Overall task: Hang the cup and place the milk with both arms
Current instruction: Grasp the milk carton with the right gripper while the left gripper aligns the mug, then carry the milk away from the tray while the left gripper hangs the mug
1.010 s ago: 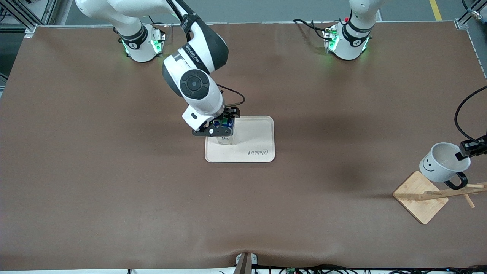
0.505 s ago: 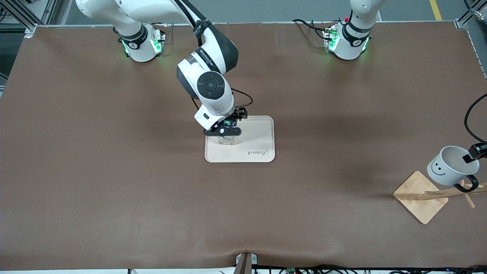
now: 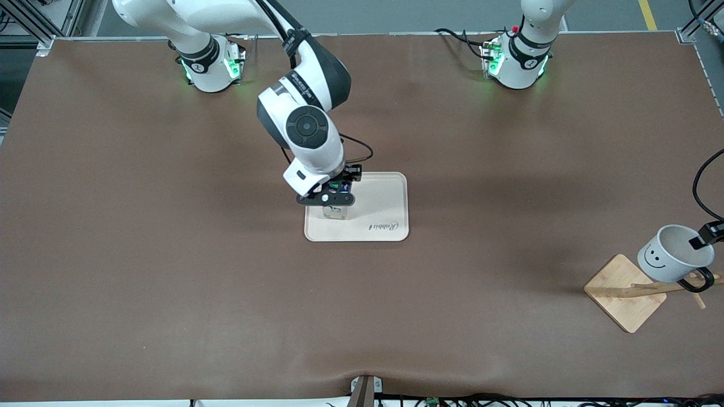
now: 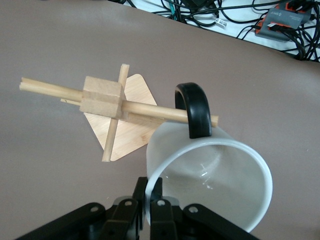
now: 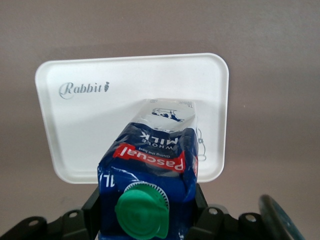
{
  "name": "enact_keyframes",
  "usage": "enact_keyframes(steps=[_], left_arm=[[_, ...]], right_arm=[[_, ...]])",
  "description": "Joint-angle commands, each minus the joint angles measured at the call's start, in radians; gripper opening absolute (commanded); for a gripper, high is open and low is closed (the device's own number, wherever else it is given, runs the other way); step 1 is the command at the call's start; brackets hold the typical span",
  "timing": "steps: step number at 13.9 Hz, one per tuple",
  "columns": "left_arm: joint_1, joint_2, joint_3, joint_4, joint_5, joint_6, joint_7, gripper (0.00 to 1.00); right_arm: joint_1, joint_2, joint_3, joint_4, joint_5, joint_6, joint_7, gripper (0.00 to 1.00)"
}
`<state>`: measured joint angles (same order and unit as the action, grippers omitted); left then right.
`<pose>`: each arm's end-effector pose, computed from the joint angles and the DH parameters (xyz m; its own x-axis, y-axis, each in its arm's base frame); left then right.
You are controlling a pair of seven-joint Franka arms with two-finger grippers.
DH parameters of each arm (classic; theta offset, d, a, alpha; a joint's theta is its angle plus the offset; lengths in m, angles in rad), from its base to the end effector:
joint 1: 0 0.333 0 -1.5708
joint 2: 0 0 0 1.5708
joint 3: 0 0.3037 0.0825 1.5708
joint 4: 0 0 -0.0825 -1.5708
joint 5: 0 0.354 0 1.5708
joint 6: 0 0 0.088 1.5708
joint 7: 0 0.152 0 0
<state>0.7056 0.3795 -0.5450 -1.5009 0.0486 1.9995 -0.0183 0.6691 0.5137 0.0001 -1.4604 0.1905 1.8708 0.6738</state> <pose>0.6347 0.1513 0.4451 0.9614 0.2189 0.1667 0.1949 -0.9695 0.1488 0.4972 0.4220 0.3356 0.9792 -0.0624 -0.1931 -0.0770 -0.9947 -0.0687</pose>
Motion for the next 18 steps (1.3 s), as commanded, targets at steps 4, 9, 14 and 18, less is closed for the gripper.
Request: enact_keyframes(steps=[4, 9, 14, 18], left_arm=[[-0.001, 0.006, -0.009, -0.001, -0.003, 0.005, 0.014, 0.03], [-0.006, -0.004, -0.018, 0.007, -0.003, 0.001, 0.034, 1.00], [-0.023, -0.050, -0.030, 0.042, -0.001, -0.071, 0.020, 1.00], [-0.092, -0.062, -0.029, 0.148, 0.042, -0.244, 0.014, 1.00]], right_arm=[[-0.227, -0.015, 0.012, 0.229, 0.129, -0.362, -0.006, 0.00], [-0.374, -0.125, 0.000, 0.162, 0.007, -0.528, -0.135, 0.00], [-0.571, -0.268, 0.000, -0.113, -0.108, -0.457, -0.471, 0.00], [-0.718, -0.342, -0.002, -0.334, -0.111, -0.282, -0.745, 0.00]])
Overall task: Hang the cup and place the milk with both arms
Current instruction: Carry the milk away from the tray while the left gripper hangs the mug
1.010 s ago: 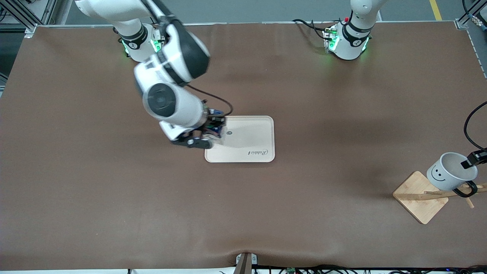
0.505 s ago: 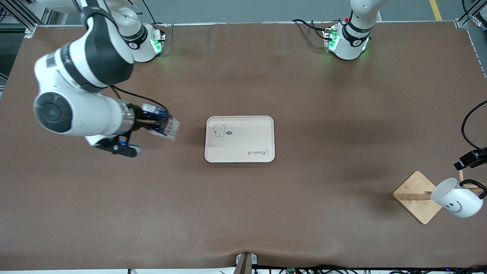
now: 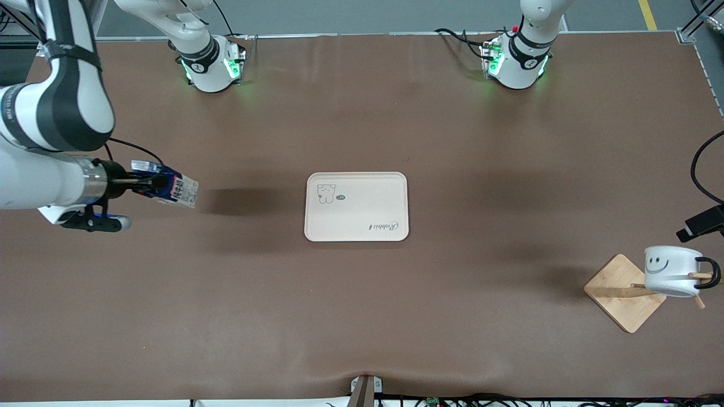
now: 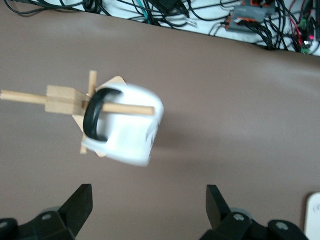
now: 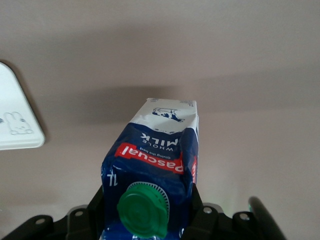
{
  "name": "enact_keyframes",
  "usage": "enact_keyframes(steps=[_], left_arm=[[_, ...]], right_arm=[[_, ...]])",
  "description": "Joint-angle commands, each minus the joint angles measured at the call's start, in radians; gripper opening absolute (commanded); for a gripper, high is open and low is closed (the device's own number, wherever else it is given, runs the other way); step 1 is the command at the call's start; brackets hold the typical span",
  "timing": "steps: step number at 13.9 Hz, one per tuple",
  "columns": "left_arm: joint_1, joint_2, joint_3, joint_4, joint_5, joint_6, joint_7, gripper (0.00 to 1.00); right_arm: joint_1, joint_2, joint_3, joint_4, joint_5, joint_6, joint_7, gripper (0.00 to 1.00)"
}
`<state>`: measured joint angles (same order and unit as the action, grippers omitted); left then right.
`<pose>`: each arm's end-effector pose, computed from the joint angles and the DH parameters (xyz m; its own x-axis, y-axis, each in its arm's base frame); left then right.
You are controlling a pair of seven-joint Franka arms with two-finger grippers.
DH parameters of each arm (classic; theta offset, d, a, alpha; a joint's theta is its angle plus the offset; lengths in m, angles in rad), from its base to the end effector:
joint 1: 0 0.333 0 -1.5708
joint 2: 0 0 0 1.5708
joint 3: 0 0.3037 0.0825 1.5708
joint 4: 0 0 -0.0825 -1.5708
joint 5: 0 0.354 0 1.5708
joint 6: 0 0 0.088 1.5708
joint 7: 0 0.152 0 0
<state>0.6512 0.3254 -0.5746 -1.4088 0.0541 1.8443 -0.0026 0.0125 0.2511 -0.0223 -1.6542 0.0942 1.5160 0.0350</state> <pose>0.6273 0.1007 0.5047 0.9807 0.1151 0.1583 0.0964 -0.9880 0.1210 0.5409 0.0102 0.3950 0.9233 -0.0402 -0.3820 -0.0723 -0.9949 -0.0700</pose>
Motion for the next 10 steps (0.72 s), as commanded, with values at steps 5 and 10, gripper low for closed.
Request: enact_keyframes(steps=[5, 10], left_arm=[[-0.050, -0.020, -0.002, 0.057, 0.107, -0.155, -0.017, 1.00], [-0.056, -0.040, -0.010, 0.063, 0.110, -0.177, -0.011, 1.00]], right_arm=[[-0.153, -0.075, 0.021, -0.251, -0.030, 0.186, -0.251, 0.00], [-0.210, -0.069, 0.021, -0.329, -0.030, 0.274, -0.330, 0.00]])
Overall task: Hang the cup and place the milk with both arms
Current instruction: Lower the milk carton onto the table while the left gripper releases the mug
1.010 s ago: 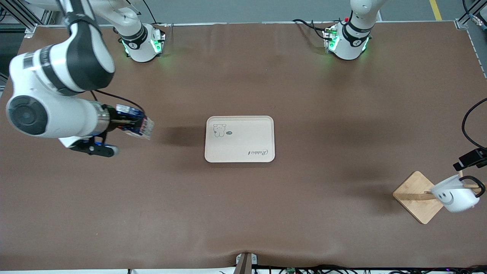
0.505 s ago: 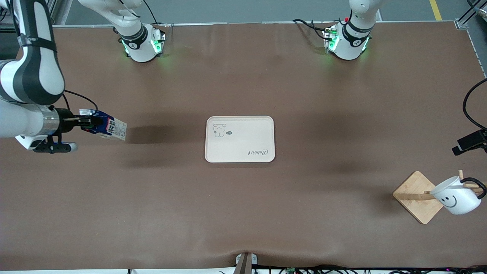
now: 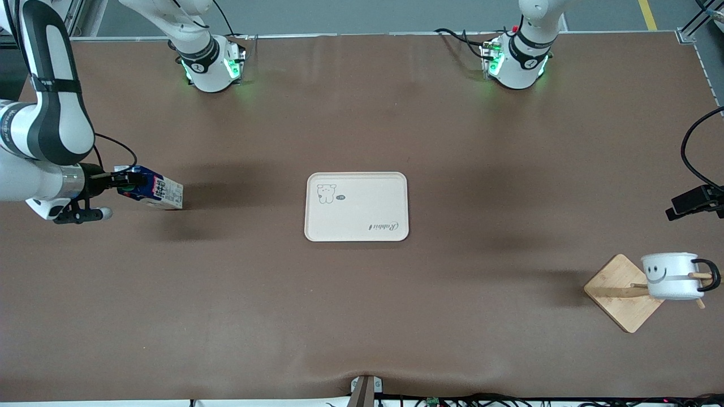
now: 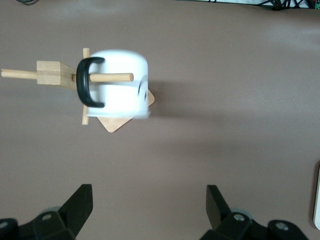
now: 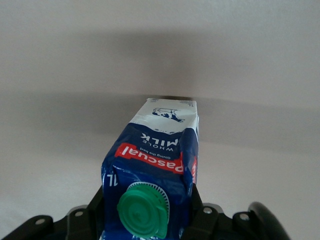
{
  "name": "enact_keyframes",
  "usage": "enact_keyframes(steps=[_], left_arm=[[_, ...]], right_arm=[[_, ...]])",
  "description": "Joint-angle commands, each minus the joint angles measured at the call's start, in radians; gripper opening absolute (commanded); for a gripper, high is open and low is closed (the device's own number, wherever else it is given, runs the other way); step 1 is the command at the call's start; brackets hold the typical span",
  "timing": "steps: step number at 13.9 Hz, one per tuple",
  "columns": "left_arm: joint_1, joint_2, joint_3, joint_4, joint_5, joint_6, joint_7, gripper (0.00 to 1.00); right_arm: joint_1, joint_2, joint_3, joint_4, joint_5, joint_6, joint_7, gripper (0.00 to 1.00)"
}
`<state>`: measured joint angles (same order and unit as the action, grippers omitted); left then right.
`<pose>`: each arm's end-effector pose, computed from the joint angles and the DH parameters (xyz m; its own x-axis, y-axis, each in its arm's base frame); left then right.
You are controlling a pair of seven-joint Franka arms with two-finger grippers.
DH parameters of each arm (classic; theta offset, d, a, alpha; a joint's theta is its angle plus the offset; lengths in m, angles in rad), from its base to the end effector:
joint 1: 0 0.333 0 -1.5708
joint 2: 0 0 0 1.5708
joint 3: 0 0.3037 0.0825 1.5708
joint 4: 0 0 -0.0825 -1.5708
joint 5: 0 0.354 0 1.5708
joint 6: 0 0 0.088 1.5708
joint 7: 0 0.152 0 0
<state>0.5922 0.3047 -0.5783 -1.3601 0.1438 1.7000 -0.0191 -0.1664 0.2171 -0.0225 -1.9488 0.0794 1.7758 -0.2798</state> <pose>0.6127 0.0735 0.5228 0.9954 0.0493 0.0825 0.0476 -0.9986 0.0227 0.5021 -0.0853 0.3079 0.9332 0.0848 -0.3491 0.0284 -0.9861 -0.1636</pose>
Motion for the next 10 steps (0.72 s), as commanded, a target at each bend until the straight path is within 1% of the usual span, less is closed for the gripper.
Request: enact_keyframes(steps=[1, 2, 3, 4, 6, 8, 10], left_arm=[[0.003, -0.024, -0.009, 0.018, 0.019, -0.045, 0.008, 1.00], [0.000, -0.029, -0.012, 0.044, 0.017, -0.077, 0.008, 1.00], [-0.002, -0.030, -0.014, 0.062, 0.017, -0.117, 0.010, 1.00], [0.001, -0.039, -0.024, 0.062, 0.011, -0.137, 0.008, 1.00], [0.005, -0.062, -0.025, 0.064, 0.011, -0.149, 0.010, 1.00], [0.001, -0.088, -0.025, 0.062, 0.019, -0.161, 0.010, 1.00], [-0.008, -0.098, -0.009, 0.064, 0.007, -0.181, 0.013, 1.00]], right_arm=[[-0.036, -0.032, 0.021, -0.035, -0.013, 0.014, -0.013, 0.00], [-0.042, -0.028, 0.021, -0.036, -0.013, 0.014, -0.010, 0.00], [-0.044, -0.027, 0.021, -0.036, -0.013, 0.014, -0.009, 0.02], [-0.044, -0.024, 0.021, -0.036, -0.013, 0.014, -0.003, 0.08], [-0.044, -0.022, 0.021, -0.036, -0.013, 0.014, -0.002, 0.12], [-0.047, -0.015, 0.021, -0.036, -0.012, 0.013, 0.010, 0.12], [-0.047, -0.013, 0.022, -0.036, -0.012, 0.013, 0.060, 0.12]])
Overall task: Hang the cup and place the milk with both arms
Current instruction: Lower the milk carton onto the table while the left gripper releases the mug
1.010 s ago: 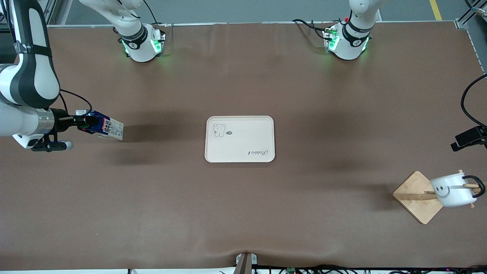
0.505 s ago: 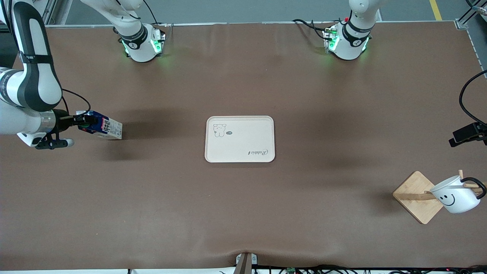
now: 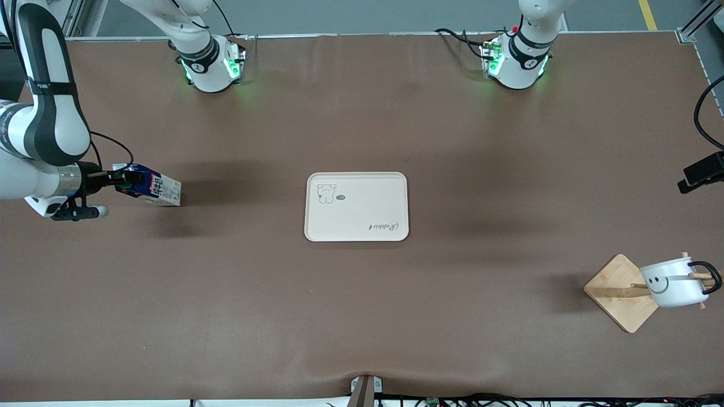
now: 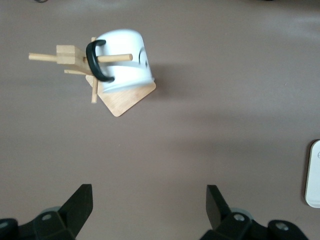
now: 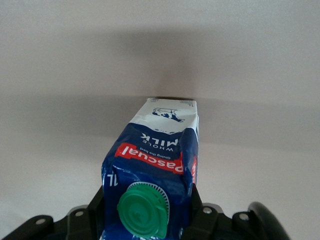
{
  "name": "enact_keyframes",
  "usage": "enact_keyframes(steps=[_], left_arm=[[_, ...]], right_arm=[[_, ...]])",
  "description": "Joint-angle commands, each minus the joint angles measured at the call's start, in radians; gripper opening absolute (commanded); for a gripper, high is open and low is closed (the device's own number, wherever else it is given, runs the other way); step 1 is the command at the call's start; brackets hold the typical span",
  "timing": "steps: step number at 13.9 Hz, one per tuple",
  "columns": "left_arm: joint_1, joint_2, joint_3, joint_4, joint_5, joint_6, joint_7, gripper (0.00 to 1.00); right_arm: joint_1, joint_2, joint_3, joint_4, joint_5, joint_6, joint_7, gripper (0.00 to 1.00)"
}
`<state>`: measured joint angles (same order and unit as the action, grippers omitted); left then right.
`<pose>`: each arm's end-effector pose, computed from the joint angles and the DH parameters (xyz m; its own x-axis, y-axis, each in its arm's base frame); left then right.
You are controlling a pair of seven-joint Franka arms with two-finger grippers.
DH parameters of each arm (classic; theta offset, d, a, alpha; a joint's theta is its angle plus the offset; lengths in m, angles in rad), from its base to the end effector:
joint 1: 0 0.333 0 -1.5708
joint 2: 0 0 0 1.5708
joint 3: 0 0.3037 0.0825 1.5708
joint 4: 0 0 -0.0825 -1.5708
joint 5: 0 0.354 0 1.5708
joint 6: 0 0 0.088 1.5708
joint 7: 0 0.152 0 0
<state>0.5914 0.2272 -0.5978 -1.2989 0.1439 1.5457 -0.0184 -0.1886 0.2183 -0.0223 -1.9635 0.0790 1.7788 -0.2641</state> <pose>0.5802 0.0568 0.5775 0.9977 0.0350 0.0576 0.0359 -0.9992 -0.0152 0.4962 -0.0956 0.3021 0.9303 0.0496 -0.3633 -0.0100 -0.9870 -0.1602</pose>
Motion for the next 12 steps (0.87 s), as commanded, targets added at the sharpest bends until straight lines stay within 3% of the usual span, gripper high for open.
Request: enact_keyframes(steps=[1, 3, 4, 7, 9, 12], left_arm=[[-0.072, -0.025, 0.054, 0.001, 0.008, -0.030, 0.011, 1.00], [-0.242, -0.087, 0.241, -0.010, -0.018, -0.030, 0.005, 1.00], [-0.298, -0.104, 0.295, -0.029, -0.032, -0.035, 0.002, 1.00], [-0.463, -0.140, 0.468, -0.049, -0.070, -0.100, 0.003, 1.00], [-0.568, -0.176, 0.570, -0.092, -0.081, -0.122, -0.002, 1.00], [-0.662, -0.226, 0.639, -0.161, -0.083, -0.124, -0.008, 1.00]], right_arm=[[-0.025, -0.014, 0.022, -0.021, -0.010, 0.008, 0.069, 0.14], [-0.025, -0.008, 0.022, -0.021, -0.010, 0.010, 0.074, 0.25], [-0.026, -0.002, 0.022, -0.021, -0.010, 0.010, 0.074, 0.31], [-0.035, 0.010, 0.022, -0.017, -0.010, 0.010, 0.066, 1.00], [-0.034, 0.007, 0.024, 0.003, -0.010, -0.004, 0.065, 1.00], [-0.028, 0.009, 0.024, 0.089, -0.005, -0.096, 0.066, 1.00]])
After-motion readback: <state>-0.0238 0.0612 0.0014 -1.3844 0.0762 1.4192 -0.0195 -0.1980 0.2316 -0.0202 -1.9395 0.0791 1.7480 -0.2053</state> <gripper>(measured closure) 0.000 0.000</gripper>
